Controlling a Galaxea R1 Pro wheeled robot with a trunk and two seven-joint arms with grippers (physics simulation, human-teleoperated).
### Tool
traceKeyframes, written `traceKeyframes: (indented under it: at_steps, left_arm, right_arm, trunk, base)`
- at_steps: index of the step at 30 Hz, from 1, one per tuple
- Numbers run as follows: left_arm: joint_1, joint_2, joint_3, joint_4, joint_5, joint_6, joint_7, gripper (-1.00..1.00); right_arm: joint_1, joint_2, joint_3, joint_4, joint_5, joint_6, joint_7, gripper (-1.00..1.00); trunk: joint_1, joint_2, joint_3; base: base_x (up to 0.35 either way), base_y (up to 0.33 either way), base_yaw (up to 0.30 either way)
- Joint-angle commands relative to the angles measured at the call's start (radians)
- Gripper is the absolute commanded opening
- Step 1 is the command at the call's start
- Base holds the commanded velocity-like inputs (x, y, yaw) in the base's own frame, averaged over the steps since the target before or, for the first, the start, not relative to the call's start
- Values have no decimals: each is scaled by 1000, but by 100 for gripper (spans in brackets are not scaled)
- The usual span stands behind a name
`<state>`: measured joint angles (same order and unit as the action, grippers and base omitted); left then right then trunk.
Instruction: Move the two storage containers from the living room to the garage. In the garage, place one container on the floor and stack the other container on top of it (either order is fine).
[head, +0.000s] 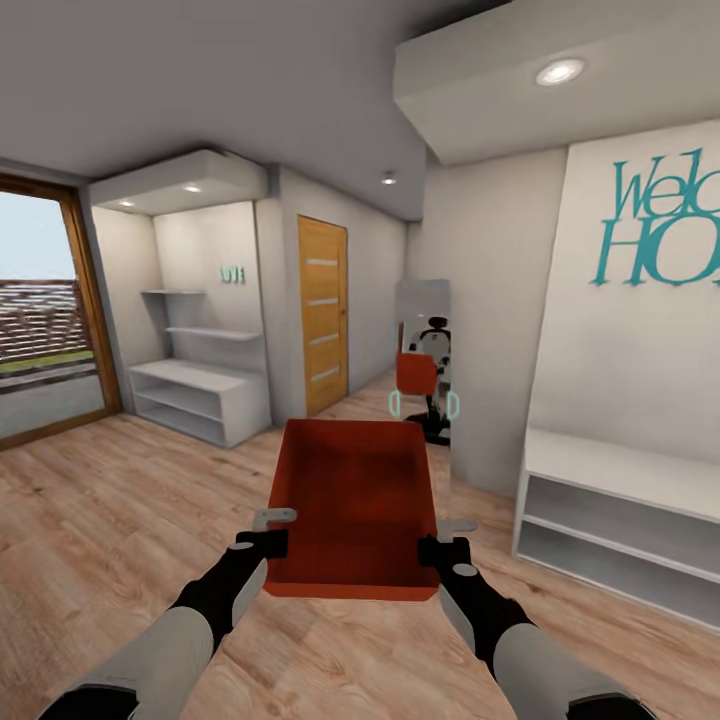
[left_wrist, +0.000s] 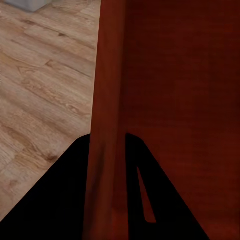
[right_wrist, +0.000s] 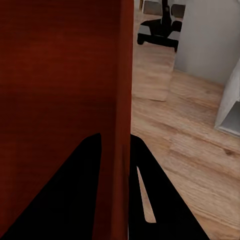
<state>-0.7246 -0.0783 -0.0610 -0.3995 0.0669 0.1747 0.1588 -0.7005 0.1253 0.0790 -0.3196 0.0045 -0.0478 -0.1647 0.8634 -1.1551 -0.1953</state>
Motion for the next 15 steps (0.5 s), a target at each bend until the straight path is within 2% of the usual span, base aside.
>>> traceKeyframes:
  at_steps: [1,4,15]
  left_arm:
    - [-1,2,27,-5,-16,-21,62,-100]
    - [-1,2,27,-5,-16,-21,62,-100]
    - [-1,2,27,-5,-16,-21,62,-100]
  right_arm:
    - [0,-23,-13,3,-4,-3,-73,-100]
    - [0,-25,-13,3,-4,-5,-74,-100]
    - [-1,-26,-13,2,-3,-4,-74,-100]
  trunk:
    - [1,-1,-1]
    - [1,-1,-1]
    - [1,-1,-1]
  base:
    - [322,0,5]
    - [322,0,120]
    - [322,0,258]
